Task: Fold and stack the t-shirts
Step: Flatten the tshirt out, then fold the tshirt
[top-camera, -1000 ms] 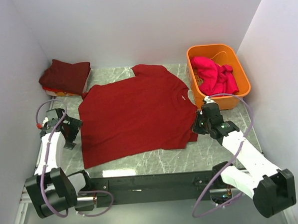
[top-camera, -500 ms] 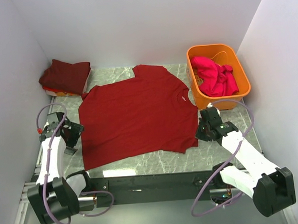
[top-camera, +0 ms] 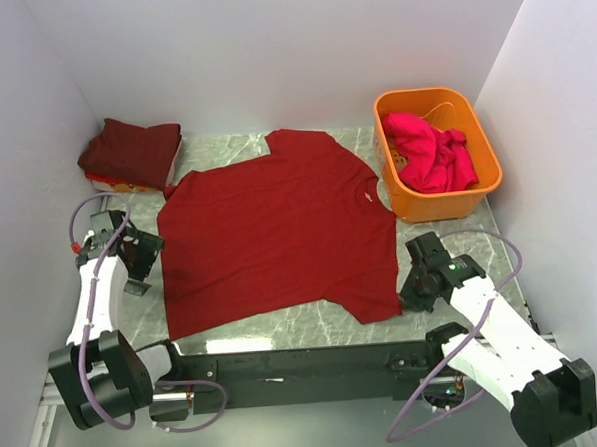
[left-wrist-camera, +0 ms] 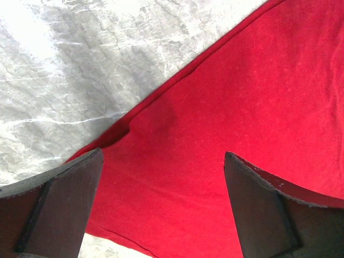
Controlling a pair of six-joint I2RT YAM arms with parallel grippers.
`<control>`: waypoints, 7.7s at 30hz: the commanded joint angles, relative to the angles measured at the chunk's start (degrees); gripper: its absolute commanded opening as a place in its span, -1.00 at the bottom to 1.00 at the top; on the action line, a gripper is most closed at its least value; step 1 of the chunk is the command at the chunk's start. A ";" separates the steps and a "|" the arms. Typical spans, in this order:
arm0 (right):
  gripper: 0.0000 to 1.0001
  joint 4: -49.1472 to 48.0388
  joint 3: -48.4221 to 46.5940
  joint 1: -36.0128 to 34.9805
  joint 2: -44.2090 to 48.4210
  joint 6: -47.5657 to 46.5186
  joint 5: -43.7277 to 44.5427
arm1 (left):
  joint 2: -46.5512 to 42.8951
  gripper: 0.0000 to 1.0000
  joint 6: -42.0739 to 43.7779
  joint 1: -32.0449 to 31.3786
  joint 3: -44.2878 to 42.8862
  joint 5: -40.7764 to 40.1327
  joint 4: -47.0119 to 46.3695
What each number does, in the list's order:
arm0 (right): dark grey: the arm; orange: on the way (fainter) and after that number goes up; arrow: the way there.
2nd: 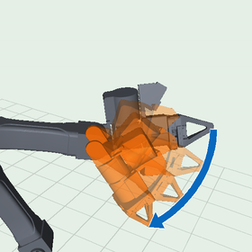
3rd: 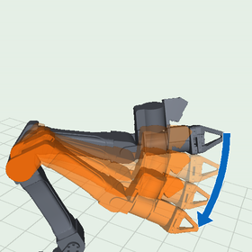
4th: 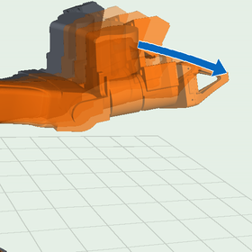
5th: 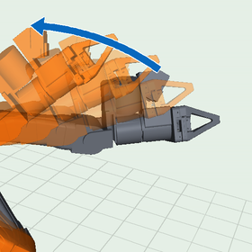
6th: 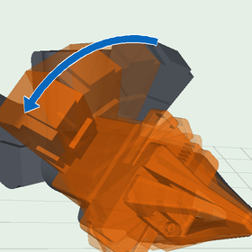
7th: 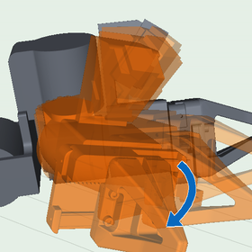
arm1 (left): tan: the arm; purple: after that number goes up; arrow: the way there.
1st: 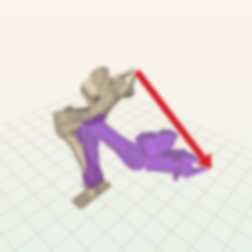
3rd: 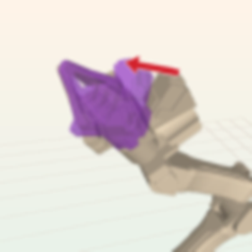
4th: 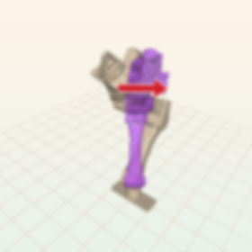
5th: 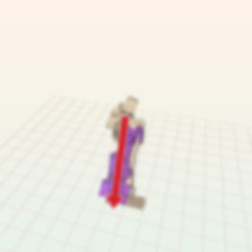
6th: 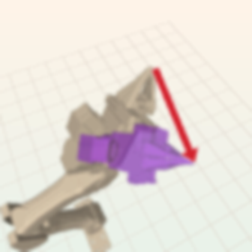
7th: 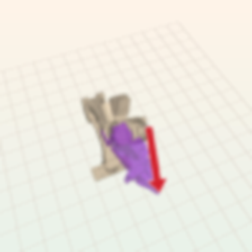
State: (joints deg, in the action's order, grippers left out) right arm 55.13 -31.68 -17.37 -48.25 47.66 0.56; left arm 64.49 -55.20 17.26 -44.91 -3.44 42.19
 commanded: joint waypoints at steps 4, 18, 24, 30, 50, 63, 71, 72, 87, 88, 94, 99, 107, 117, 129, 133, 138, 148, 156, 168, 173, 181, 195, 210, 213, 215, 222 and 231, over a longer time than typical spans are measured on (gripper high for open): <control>0.05 6.92 -6.36 0.14 2.37 0.69 3.04 | 2.04 0.99 -0.78 -0.12 -2.64 0.36 -3.69; 0.73 -29.55 -34.82 -11.03 -36.70 -17.95 10.51 | 13.81 0.99 -0.71 -13.65 -10.28 -6.92 -16.70; 0.74 -24.04 -57.41 -8.48 -62.11 -22.96 10.52 | 27.77 0.99 2.63 -14.27 -16.96 -8.60 -18.64; 0.74 -19.64 -68.86 -6.02 -73.82 -24.28 7.10 | 34.73 0.99 5.10 -14.88 -22.14 -7.72 -20.14; 0.74 -21.47 -44.35 -0.30 -64.08 -19.10 4.01 | 49.32 0.99 10.46 -16.99 -35.07 -6.31 -15.22; 0.75 -21.03 -39.60 -0.04 -58.89 -18.74 7.71 | 46.96 0.99 14.50 -19.45 -41.57 -2.72 -10.82; 0.75 -21.12 -38.98 -0.12 -57.92 -19.18 8.85 | 50.81 0.99 16.35 -19.37 -52.10 -5.34 -8.35; 0.75 -21.21 -38.63 -0.12 -57.84 -19.27 9.02 | 51.78 0.99 16.53 -19.37 -52.91 -6.74 -9.05; 0.75 -23.05 -36.79 -0.21 -56.25 -20.24 7.09 | 67.25 0.99 19.60 -19.01 -61.18 -7.63 -13.88; 0.75 -23.05 -36.70 -0.21 -56.17 -20.41 7.00 | 67.78 0.99 19.34 -19.01 -61.18 -7.81 -13.72; 0.75 -23.84 -35.29 -0.21 -55.02 -20.76 7.44 | 74.72 0.99 19.69 -19.01 -69.16 -7.37 -10.39; 0.75 -23.41 -36.25 -0.12 -56.25 -21.11 8.32 | 81.84 0.99 20.57 -18.84 -80.15 -5.01 -6.69; 0.75 -22.71 -42.66 -0.12 -58.36 -21.82 9.64 | 81.50 0.99 18.29 -18.49 -81.65 -8.94 -7.74; 0.78 -22.79 -46.89 -1.18 -53.80 -25.06 7.79 | 72.02 0.99 17.06 -19.71 -85.71 -4.99 -5.37; 0.81 -31.13 -30.74 -5.05 -35.61 -19.98 4.72 | 24.76 0.99 0.73 -21.83 -33.28 -11.68 -4.04; 0.81 -33.95 -24.93 -5.05 -31.39 -19.36 1.47 | 7.19 0.99 -6.13 -21.83 -9.73 -10.53 -3.36; 0.82 -34.83 -21.93 -5.05 -28.31 -18.74 1.12 | -3.39 0.99 -15.96 -21.83 3.31 -11.06 8.50; 0.82 -36.76 -21.41 -4.96 -30.33 -19.53 -0.29 | -10.54 0.96 -29.25 -22.27 15.73 -12.28 11.86; 0.82 -36.59 -20.44 -4.43 -29.71 -19.45 0.50 | 1.94 0.19 -29.09 -22.27 13.97 -13.96 10.19; 0.81 -31.68 -16.58 -5.56 -24.80 -19.36 -0.38 | 6.71 -0.99 -28.91 -22.00 12.83 -17.12 9.13; 0.80 -21.07 -13.15 -13.29 -19.62 -18.14 3.30 | 1.88 -0.99 -29.09 -22.00 12.65 -17.83 10.63; 0.71 -9.79 -5.51 -32.36 -11.78 -9.35 -1.60 | -2.61 -0.99 -29.35 -22.00 12.74 -18.09 11.43; 0.47 -8.90 -3.21 -49.34 -17.75 2.53 4.62 | -3.76 -0.99 -27.33 -22.00 13.88 -15.19 9.04; -1.00 -7.85 -4.52 -49.43 -15.39 1.48 -0.29 | -4.55 -0.99 -27.07 -22.00 10.46 -16.07 12.30; -1.00 -5.40 -6.72 -49.43 -11.96 0.59 -2.40 | -6.21 -0.99 -26.10 -22.00 8.88 -15.45 13.26; -1.00 -3.02 -7.34 -49.43 -10.90 0.25 -2.93 | -7.00 -0.99 -26.71 -22.00 7.65 -16.33 15.10; -1.00 1.29 -7.26 -49.43 -7.39 0.94 -6.70 | -9.91 -0.99 -27.76 -22.00 8.43 -16.86 18.00; -1.00 -0.38 -9.18 -47.07 -10.19 -1.60 -4.78 | -11.58 -0.99 -28.21 -22.09 9.05 -16.60 16.78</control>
State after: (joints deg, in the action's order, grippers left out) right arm 54.28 -37.65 -66.00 -56.60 48.03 -5.56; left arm 53.39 -83.31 -5.02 -35.59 -19.09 58.72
